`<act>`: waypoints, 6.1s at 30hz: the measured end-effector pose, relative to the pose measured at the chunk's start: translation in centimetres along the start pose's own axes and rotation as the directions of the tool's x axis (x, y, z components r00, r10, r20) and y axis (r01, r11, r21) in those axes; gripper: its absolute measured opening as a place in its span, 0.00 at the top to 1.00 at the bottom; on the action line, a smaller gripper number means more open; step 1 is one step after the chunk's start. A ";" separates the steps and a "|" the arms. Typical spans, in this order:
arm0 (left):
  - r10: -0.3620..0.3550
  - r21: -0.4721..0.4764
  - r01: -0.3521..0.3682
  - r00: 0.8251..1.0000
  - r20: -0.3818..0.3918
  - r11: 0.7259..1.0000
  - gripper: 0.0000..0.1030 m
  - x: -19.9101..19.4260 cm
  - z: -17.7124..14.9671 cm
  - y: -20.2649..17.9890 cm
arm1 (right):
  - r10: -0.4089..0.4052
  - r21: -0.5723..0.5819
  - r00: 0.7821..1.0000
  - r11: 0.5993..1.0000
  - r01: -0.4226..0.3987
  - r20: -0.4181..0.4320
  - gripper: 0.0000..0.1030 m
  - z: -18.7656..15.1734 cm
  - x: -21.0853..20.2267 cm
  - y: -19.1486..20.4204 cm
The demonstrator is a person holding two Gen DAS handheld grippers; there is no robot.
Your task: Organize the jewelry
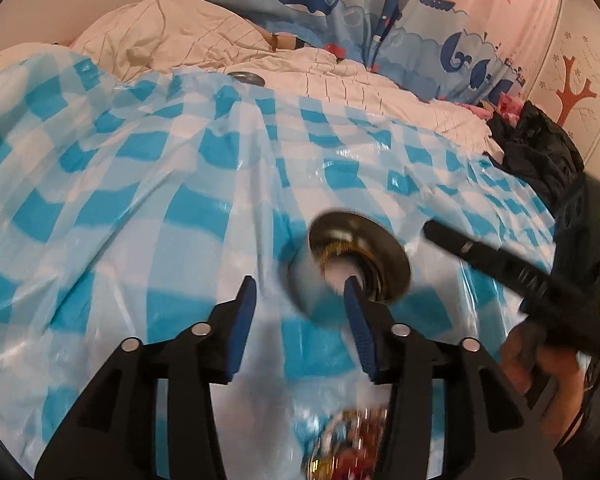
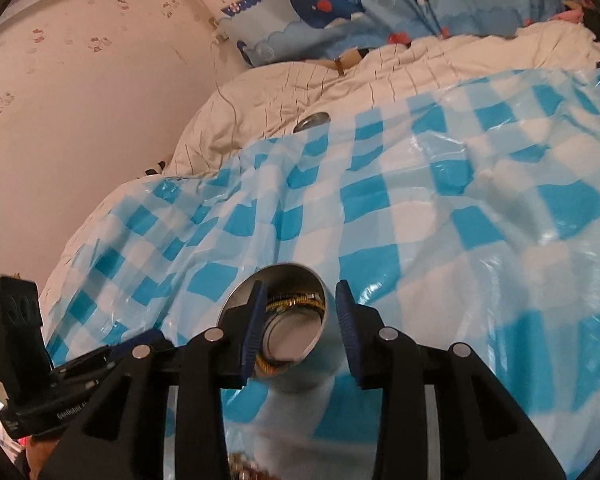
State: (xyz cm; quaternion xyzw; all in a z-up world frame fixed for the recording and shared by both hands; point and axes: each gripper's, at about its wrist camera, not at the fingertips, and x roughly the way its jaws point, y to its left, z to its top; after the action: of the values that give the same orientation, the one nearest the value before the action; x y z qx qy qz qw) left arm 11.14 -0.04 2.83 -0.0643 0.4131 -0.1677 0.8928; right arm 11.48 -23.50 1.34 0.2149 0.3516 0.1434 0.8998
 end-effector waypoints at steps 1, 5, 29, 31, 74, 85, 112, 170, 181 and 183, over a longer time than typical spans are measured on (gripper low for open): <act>-0.001 0.006 0.001 1.000 -0.010 1.000 0.57 -0.4 -0.8 0.0 | -0.002 -0.005 1.000 1.000 0.002 -0.004 0.64 -0.4 -0.6 0.1; -0.016 0.007 0.017 0.999 -0.051 1.000 0.57 -1.7 -4.0 0.3 | -0.023 -0.043 0.999 0.999 0.022 -0.040 0.57 -3.9 -3.8 0.7; -0.045 0.004 0.046 0.995 -0.090 0.999 0.49 -2.9 -6.0 2.9 | 0.016 -0.318 0.964 0.942 -0.104 -0.265 0.92 -13.0 -3.5 6.9; -0.044 0.010 0.045 0.995 -0.091 0.999 0.47 -2.8 -6.0 2.8 | 0.034 -0.338 0.964 0.933 -0.125 -0.262 0.92 -13.0 -3.9 7.4; -0.156 0.328 0.209 0.971 -0.179 0.921 0.49 -1.3 -9.2 -6.0 | -0.064 -0.122 0.970 0.992 0.036 -0.234 0.63 -9.0 -4.3 0.6; -0.207 0.269 0.239 0.968 -0.142 0.933 0.97 -2.6 -8.2 -4.5 | -0.078 -0.115 0.965 0.992 0.050 -0.252 0.60 -9.3 -3.7 0.2; -0.582 0.091 0.575 0.807 0.102 0.813 0.97 -8.6 -4.7 -0.7 | -0.048 -0.223 0.977 0.975 0.000 -0.209 0.92 -9.8 -3.8 2.7; -0.116 -0.090 0.115 0.993 -0.002 0.989 0.54 3.7 2.9 0.8 | 0.081 -0.136 0.997 0.988 -0.078 0.016 0.66 0.4 -0.3 2.9; 0.034 0.002 -0.034 0.999 -0.033 0.999 0.38 -1.8 -3.6 1.2 | -0.100 -0.071 0.987 0.993 0.092 -0.123 0.43 -7.2 -4.1 0.4; 0.044 0.026 -0.042 0.998 -0.043 0.999 0.37 -1.8 -4.2 1.1 | -0.116 -0.084 0.985 0.991 0.106 -0.130 0.34 -7.9 -3.9 0.6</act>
State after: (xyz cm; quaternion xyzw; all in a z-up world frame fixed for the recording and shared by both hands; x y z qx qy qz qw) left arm 7.17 1.73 1.13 -0.0406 0.4318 -0.1549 0.8876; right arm 3.14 -22.32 -1.42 0.1500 0.4170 0.1206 0.8883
